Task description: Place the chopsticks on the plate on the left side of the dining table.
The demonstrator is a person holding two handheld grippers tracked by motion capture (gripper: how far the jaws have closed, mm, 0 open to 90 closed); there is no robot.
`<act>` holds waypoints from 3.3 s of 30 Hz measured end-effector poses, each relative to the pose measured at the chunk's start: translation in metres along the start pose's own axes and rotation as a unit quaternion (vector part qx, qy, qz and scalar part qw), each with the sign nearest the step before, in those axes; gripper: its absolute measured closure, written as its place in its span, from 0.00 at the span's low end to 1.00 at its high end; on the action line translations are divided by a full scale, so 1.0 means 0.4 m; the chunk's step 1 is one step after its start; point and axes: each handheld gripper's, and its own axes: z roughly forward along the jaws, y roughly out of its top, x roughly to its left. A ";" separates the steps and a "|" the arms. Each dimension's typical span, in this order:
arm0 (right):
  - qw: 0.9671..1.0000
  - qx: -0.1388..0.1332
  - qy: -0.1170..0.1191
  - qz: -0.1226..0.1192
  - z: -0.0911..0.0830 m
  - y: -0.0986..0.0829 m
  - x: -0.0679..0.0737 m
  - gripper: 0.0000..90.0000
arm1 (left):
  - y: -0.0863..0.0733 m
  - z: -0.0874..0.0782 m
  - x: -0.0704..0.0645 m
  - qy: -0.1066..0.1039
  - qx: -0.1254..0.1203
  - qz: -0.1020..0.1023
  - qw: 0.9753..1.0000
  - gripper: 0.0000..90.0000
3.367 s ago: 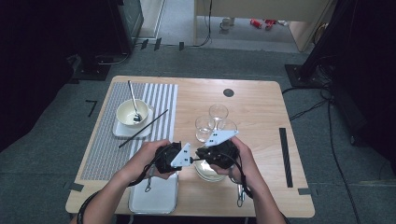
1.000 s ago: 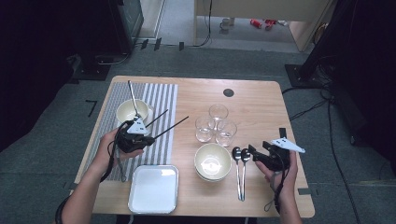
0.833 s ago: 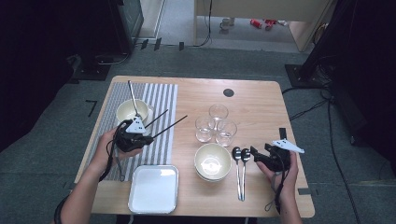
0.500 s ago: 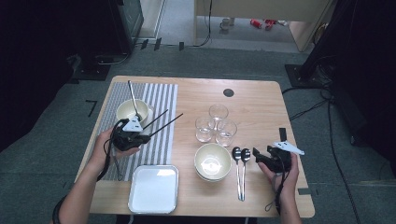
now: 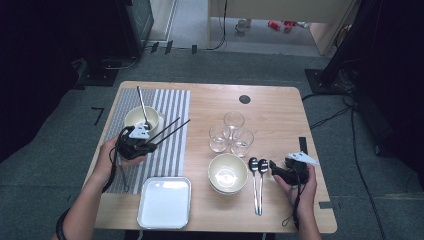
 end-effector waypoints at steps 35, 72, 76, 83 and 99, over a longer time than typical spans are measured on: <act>1.000 -0.009 -0.003 0.007 0.015 -0.012 -0.005 0.37 | -0.003 0.060 0.024 0.074 0.056 -0.016 0.996 0.96; 1.000 -0.007 -0.007 -0.003 0.015 -0.011 -0.004 0.40 | -0.016 0.056 0.014 0.120 0.036 -0.034 0.992 0.83; 1.000 -0.006 -0.010 -0.005 0.016 -0.011 -0.002 0.40 | -0.021 0.047 0.003 0.128 0.038 -0.024 0.991 0.82; 1.000 -0.006 -0.011 -0.007 0.016 -0.011 -0.002 0.40 | -0.026 0.030 0.002 0.131 0.030 -0.026 0.991 0.78; 1.000 -0.006 -0.010 -0.007 0.017 -0.010 -0.001 0.40 | -0.039 0.055 0.033 0.122 0.040 -0.063 0.990 0.70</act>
